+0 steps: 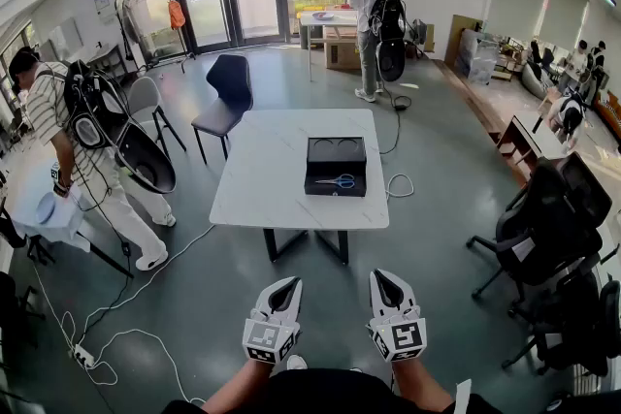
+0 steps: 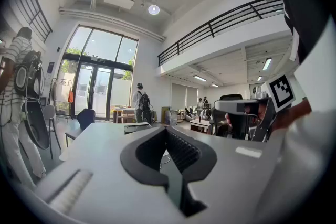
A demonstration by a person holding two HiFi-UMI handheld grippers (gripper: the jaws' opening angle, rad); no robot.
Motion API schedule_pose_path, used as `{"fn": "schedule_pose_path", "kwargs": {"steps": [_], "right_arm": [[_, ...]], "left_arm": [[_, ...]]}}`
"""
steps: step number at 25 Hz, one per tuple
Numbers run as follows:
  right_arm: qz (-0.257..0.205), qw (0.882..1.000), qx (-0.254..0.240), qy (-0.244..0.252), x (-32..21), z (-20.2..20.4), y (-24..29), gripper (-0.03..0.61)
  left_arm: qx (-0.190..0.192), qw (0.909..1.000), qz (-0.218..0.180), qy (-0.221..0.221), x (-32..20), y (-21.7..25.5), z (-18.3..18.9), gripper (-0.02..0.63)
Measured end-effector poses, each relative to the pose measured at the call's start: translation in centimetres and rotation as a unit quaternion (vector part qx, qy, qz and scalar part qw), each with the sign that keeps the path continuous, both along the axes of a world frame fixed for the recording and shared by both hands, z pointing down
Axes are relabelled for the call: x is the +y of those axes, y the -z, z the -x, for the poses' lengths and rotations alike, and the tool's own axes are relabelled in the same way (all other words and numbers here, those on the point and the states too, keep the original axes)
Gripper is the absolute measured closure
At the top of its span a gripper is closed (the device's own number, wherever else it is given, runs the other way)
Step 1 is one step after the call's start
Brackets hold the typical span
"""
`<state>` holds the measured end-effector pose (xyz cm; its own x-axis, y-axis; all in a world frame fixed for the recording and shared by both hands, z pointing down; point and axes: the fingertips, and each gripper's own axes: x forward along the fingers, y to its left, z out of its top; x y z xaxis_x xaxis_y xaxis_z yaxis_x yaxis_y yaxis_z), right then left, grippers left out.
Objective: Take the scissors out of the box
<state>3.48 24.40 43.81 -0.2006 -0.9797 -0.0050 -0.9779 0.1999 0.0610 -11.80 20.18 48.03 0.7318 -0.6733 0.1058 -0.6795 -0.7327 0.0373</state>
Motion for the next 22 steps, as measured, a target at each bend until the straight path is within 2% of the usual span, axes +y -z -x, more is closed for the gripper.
{"fn": "schedule_pose_path", "kwargs": {"steps": [10, 13, 16, 22], "right_arm": [[-0.003, 1.0, 0.012, 0.009, -1.5, 4.2, -0.2, 0.572], [-0.007, 1.0, 0.017, 0.023, -2.1, 5.5, -0.2, 0.572], [0.008, 0.999, 0.021, 0.038, -2.8, 6.9, -0.7, 0.571], [0.021, 1.0, -0.002, 0.014, -2.4, 8.0, -1.5, 0.571]], "left_arm": [[-0.003, 0.9995, 0.0, -0.033, -0.8, -0.8, 2.3, 0.604], [-0.022, 0.9986, -0.016, -0.045, -0.9, -1.3, 2.9, 0.604], [-0.035, 0.9978, -0.026, -0.05, -1.1, -1.7, 4.0, 0.604], [-0.031, 0.997, -0.024, -0.067, -1.8, -1.6, 5.6, 0.604]]}}
